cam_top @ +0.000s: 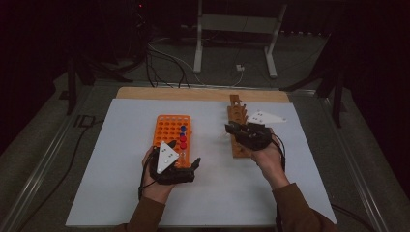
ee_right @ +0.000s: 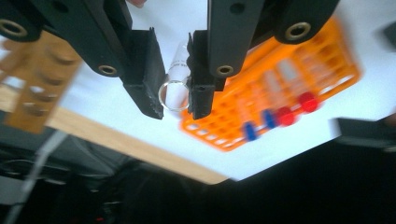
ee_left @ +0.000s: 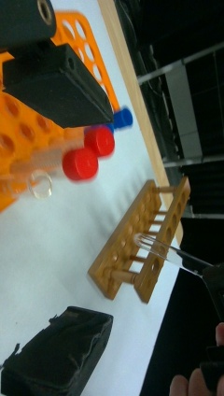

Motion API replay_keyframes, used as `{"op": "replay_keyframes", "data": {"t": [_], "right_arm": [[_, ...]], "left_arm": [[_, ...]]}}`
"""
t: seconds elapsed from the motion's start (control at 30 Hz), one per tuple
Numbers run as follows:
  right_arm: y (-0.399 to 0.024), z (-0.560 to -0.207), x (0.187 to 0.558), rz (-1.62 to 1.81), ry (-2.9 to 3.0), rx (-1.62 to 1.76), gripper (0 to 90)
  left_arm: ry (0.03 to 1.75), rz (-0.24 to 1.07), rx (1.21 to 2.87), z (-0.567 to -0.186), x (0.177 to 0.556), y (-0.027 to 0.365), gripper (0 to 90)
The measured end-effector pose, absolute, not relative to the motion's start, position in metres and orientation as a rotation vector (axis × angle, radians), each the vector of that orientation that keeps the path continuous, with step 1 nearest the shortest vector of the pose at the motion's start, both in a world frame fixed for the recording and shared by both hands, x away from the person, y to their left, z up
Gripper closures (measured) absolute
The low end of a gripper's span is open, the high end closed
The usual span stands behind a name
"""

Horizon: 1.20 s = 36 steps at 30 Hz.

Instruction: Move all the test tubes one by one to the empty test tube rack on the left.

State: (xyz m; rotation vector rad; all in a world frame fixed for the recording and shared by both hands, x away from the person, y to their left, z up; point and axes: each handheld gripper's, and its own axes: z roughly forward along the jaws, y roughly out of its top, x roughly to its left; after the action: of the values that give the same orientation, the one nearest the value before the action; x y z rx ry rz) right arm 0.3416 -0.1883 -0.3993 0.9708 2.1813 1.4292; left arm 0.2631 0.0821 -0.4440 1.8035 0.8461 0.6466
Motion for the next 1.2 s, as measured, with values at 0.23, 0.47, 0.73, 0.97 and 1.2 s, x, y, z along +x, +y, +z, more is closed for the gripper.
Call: {"op": "replay_keyframes", "data": {"t": [0.23,0.47,0.73,0.97,1.2], "right_arm": [[-0.175,-0.399,0.318,1.467,2.273,0.907,76.3],[-0.167,-0.405,0.304,1.456,2.349,0.871,76.3],[-0.164,-0.41,0.303,1.479,2.398,0.874,76.3],[-0.165,-0.412,0.304,1.492,2.403,0.877,73.0],[-0.18,-0.405,0.303,1.572,2.331,0.891,33.8]], "left_arm": [[0.769,0.673,1.876,-0.444,0.261,0.05,8.1],[0.728,0.627,1.915,-0.447,0.265,0.033,40.5],[0.703,0.567,1.928,-0.45,0.271,0.028,68.4],[0.693,0.554,1.935,-0.452,0.271,0.028,75.6],[0.721,0.556,1.93,-0.454,0.271,0.041,75.7]]}}
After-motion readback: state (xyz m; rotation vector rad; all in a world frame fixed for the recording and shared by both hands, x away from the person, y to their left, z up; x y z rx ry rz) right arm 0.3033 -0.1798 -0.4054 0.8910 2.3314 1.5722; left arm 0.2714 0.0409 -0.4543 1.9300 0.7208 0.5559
